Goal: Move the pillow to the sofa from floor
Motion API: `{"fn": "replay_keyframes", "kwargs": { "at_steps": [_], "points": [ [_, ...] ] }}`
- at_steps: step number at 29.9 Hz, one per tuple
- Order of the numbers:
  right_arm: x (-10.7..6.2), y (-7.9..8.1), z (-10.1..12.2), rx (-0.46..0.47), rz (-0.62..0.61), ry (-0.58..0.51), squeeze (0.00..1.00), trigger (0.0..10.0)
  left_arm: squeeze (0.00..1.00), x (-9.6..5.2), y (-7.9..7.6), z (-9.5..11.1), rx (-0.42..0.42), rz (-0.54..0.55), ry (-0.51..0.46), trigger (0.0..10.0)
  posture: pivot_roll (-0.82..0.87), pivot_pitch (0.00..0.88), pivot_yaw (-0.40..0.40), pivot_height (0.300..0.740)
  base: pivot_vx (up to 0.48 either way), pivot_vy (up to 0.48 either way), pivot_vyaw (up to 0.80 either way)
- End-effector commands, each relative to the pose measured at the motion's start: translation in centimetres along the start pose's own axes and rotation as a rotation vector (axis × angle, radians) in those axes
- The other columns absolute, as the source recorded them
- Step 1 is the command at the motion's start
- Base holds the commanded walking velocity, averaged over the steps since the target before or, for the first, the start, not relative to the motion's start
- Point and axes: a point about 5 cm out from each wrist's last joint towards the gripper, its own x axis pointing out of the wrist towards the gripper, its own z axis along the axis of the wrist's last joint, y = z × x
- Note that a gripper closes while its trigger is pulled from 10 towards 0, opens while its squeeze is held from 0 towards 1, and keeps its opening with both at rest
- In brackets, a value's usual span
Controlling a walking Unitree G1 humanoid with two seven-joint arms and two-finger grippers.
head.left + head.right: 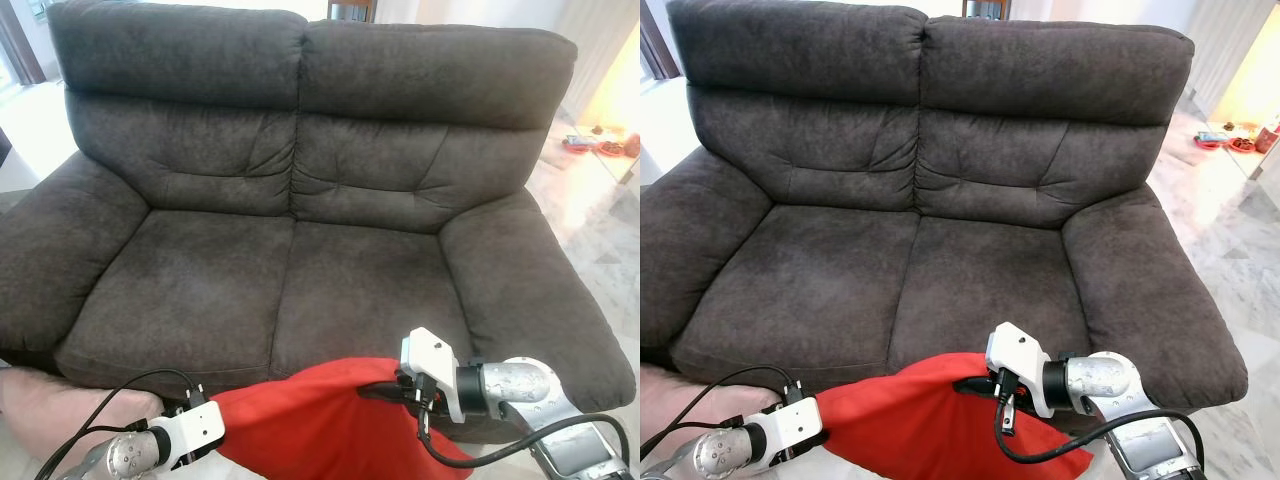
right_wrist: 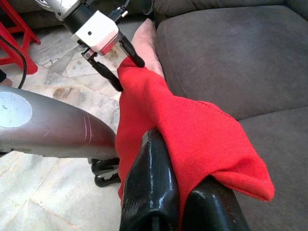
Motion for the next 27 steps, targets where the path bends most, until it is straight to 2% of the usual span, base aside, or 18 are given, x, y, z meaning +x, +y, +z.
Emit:
{"fn": "replay_keyframes", "kwargs": {
  "at_steps": [1,16,20,27],
  "points": [
    [-0.3,0.1,2.5,-0.084,0.013,-0.093,0.0,0.0,0.0,-0.1,-0.1,-0.5,-0.004,0.012,0.031,10.0,0.09,0.008,-0.072,0.726,0.0,0.0,0.0],
    [-0.6,0.7,2.6,-0.086,0.061,-0.087,0.0,0.0,0.0,0.0,-0.6,-1.1,-0.015,0.012,0.085,10.0,0.09,0.01,-0.077,0.726,0.0,0.0,0.0],
    [-0.6,0.9,2.6,-0.083,0.069,-0.083,0.0,0.0,0.0,0.0,0.1,-1.1,0.036,0.085,0.102,10.0,0.08,0.011,-0.078,0.726,0.0,0.0,0.0],
    [-0.6,1.0,2.5,-0.082,0.075,-0.076,0.0,0.0,0.0,0.0,1.6,0.0,0.033,0.186,0.026,10.0,0.08,0.013,-0.082,0.726,0.0,0.0,0.0]
  ]
}}
